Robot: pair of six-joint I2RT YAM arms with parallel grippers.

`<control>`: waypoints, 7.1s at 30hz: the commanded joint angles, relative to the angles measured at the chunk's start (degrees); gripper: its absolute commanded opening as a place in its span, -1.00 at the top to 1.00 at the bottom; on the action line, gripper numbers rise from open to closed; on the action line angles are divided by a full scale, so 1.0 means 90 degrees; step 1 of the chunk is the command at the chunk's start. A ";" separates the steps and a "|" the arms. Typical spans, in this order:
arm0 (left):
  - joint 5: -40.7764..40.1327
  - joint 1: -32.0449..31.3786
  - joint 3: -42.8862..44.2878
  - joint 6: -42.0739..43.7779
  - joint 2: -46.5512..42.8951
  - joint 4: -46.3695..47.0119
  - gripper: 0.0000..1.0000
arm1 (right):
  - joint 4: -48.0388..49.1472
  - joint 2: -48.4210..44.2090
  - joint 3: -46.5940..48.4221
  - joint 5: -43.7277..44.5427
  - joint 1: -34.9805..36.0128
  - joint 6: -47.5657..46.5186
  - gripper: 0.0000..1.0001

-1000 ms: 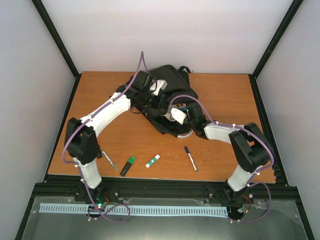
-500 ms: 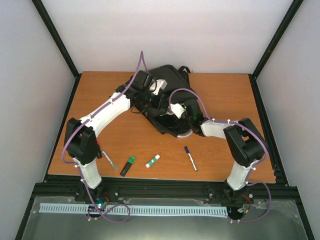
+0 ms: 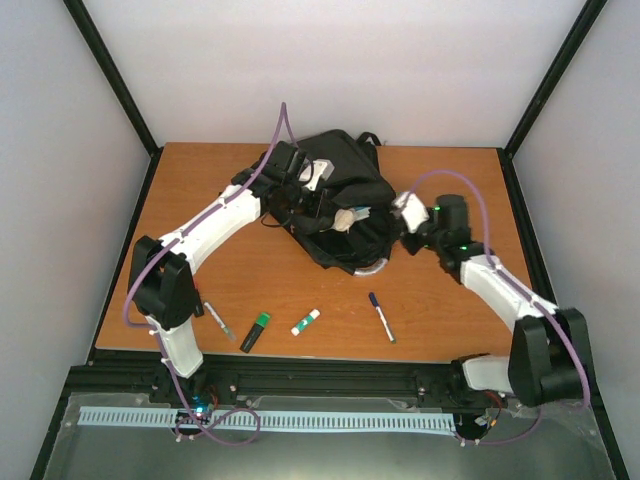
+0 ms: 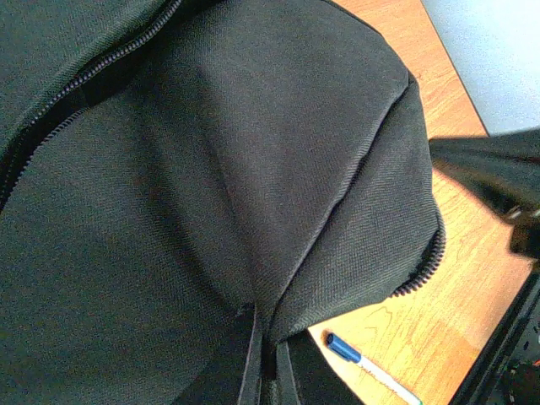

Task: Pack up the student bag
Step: Place the student bag at the center of the board, then zip the student bag at the center of the board.

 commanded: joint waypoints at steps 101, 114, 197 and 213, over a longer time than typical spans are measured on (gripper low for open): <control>-0.2085 -0.0547 -0.5951 0.1505 -0.0540 0.6955 0.27 | -0.2906 0.3019 0.2750 -0.1919 0.0091 0.1666 -0.21; -0.2697 -0.0519 -0.6083 0.1268 -0.0660 0.7080 0.94 | -0.2975 0.3104 0.2770 -0.1957 0.0082 0.1651 -0.19; -0.2634 -0.2942 -0.3853 0.0473 -0.1432 0.3585 0.05 | -0.3670 0.0862 0.2568 -0.1517 -0.0939 0.1338 -0.14; -0.4584 -0.2745 -0.4112 -0.0702 -0.2251 0.2949 -0.30 | -0.4530 -0.1852 0.0223 -0.0441 0.0030 0.0259 -0.12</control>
